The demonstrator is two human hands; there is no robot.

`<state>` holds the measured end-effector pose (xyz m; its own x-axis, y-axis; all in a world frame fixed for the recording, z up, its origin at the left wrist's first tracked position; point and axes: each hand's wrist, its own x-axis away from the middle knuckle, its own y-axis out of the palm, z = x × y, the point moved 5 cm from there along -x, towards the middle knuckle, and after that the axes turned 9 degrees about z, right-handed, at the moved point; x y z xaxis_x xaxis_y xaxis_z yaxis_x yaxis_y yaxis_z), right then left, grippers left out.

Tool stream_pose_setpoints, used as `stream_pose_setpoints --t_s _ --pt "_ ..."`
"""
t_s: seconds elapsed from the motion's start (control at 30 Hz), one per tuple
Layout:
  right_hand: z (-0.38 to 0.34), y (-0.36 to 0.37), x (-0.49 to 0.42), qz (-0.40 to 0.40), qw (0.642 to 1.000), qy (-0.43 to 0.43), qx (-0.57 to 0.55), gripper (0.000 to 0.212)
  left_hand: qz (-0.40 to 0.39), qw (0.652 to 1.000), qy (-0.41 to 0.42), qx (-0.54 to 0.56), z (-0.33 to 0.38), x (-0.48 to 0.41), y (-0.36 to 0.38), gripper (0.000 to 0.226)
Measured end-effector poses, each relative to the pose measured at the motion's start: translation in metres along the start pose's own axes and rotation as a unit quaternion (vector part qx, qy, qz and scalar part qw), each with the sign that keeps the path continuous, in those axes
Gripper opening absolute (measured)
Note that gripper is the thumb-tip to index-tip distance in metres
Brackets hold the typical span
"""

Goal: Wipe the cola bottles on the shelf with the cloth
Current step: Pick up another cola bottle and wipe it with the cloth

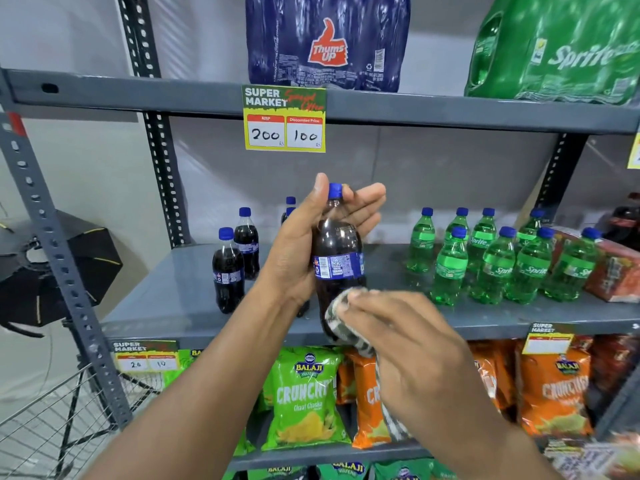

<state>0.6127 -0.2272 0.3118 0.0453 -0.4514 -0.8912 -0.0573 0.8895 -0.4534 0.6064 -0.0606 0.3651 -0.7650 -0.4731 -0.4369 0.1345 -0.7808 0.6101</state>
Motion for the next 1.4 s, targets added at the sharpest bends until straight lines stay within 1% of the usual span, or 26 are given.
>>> stream_pose_setpoints --t_s 0.1,0.17,0.27,0.37,0.43,0.53,0.73,0.9,1.0,1.1,1.17,1.23,1.3,1.4 --pt "-0.004 0.002 0.014 -0.012 0.999 -0.009 -0.035 0.042 -0.014 1.0 0.004 -0.017 0.003 0.001 -0.001 0.036" --pt "-0.003 -0.003 0.015 -0.009 0.997 0.005 -0.072 0.042 -0.024 1.0 0.0 -0.019 0.001 0.002 -0.001 0.035" --pt "0.01 -0.019 -0.005 0.038 0.987 0.075 -0.137 0.052 -0.038 0.999 -0.012 0.001 -0.003 0.004 0.0 0.035" --pt "0.024 -0.032 -0.036 0.103 0.976 0.114 -0.154 0.045 -0.052 0.998 -0.028 0.018 -0.008 0.006 0.003 0.035" --pt "0.03 -0.031 -0.053 0.118 0.974 0.12 -0.155 0.043 -0.067 0.997 -0.038 0.018 -0.01 0.007 0.007 0.035" --pt "0.028 -0.023 -0.064 0.108 0.979 0.1 -0.138 0.046 -0.08 0.996 -0.043 0.019 -0.01 0.008 0.01 0.035" --pt "0.017 -0.013 -0.04 0.087 0.987 0.058 -0.119 0.056 -0.033 0.997 0.01 0.073 -0.003 0.002 0.003 0.038" --pt "0.009 -0.002 -0.006 0.05 0.991 0.037 -0.117 0.047 -0.017 0.996 0.028 0.08 0.002 -0.003 -0.006 0.042" --pt "0.01 0.001 0.008 0.016 0.99 0.051 -0.127 0.043 -0.016 0.998 0.02 0.058 -0.001 -0.003 -0.009 0.039" --pt "0.011 -0.006 0.005 -0.001 0.991 0.057 -0.123 0.044 -0.015 1.0 0.0 0.019 -0.006 -0.003 -0.009 0.036" --pt "0.011 -0.015 -0.008 0.018 0.995 0.039 -0.085 0.041 -0.005 1.0 -0.001 -0.031 -0.008 -0.005 -0.007 0.035" --pt "0.009 -0.021 -0.025 0.053 0.998 0.022 -0.031 0.038 0.013 0.997 -0.001 -0.075 -0.012 -0.006 -0.005 0.035" --pt "0.008 -0.023 -0.043 0.077 0.997 0.012 0.012 0.04 0.032 0.994 -0.004 -0.105 -0.015 -0.006 -0.003 0.036" --pt "0.005 -0.018 -0.061 0.067 0.996 -0.003 0.065 0.042 0.051 0.987 -0.003 -0.149 -0.016 -0.005 0.0 0.038"
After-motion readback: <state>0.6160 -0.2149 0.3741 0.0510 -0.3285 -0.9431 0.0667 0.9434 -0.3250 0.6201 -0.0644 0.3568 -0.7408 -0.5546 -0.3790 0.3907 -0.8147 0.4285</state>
